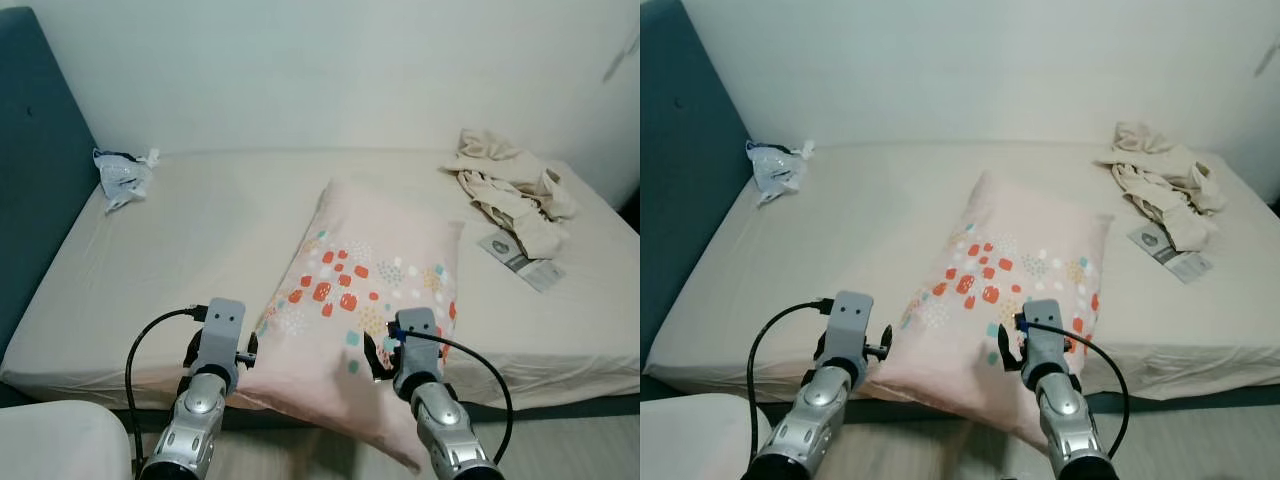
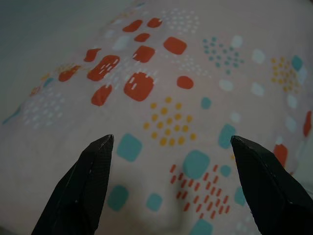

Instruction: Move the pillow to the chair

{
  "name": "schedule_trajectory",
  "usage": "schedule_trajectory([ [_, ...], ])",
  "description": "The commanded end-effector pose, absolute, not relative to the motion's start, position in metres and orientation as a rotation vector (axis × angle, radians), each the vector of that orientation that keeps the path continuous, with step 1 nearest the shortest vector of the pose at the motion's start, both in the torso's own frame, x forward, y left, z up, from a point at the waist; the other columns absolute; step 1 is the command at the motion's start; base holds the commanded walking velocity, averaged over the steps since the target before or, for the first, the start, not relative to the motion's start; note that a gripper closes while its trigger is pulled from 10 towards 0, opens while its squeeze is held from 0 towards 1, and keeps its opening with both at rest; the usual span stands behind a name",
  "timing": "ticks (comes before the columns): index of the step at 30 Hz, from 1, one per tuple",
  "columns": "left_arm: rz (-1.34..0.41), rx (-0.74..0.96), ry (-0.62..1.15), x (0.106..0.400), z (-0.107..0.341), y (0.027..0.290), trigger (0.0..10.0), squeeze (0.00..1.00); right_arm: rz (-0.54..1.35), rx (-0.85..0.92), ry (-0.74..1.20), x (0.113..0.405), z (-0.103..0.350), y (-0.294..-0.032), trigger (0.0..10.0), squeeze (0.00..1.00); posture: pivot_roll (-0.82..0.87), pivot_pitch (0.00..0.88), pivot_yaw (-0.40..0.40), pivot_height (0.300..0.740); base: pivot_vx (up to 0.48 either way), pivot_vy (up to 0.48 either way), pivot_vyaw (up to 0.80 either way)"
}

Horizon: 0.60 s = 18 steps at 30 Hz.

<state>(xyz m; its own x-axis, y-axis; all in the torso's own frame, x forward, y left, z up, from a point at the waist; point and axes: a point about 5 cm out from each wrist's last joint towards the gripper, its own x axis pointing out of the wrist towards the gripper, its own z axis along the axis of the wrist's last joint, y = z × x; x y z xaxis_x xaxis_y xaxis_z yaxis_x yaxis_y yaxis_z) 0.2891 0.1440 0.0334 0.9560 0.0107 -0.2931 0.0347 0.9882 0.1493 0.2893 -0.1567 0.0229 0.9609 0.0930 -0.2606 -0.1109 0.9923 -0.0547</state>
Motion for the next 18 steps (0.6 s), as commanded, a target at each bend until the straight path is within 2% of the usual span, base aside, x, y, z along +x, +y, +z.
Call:
schedule_trajectory([
  [1,0.031,0.208,0.357,0.284,0.021,0.151,10.0,0.0,0.059,-0.099,0.25,0.296,0.029,-0.163,10.0,0.0,-0.07,0.117,0.026,0.74,0.0,0.0,0.0],
  [3,0.036,0.214,0.367,0.282,0.019,0.151,10.0,0.0,0.011,-0.11,0.255,0.297,0.03,-0.169,10.0,0.0,-0.08,0.084,0.01,0.74,0.0,0.0,0.0],
  [8,0.014,0.155,0.315,0.289,0.031,0.147,10.0,0.0,-0.018,-0.035,0.203,0.303,0.043,-0.171,10.0,0.0,-0.06,0.116,0.0,0.74,0.0,0.0,0.0],
  [9,0.049,0.13,0.275,0.295,0.039,0.145,10.0,0.0,0.024,-0.079,0.179,0.306,0.045,-0.171,10.0,0.0,-0.03,0.103,-0.023,0.74,0.0,0.0,0.0],
  [13,0.059,0.138,0.259,0.295,0.042,0.144,10.0,0.0,0.044,-0.129,0.188,0.306,0.042,-0.174,10.0,0.0,-0.04,0.086,-0.025,0.74,0.0,0.0,0.0],
  [18,0.157,0.159,0.303,0.288,0.03,0.168,10.0,0.0,-0.104,-0.179,0.135,0.308,0.054,-0.201,10.0,0.0,-0.06,0.086,-0.031,0.74,0.0,0.0,0.0],
])
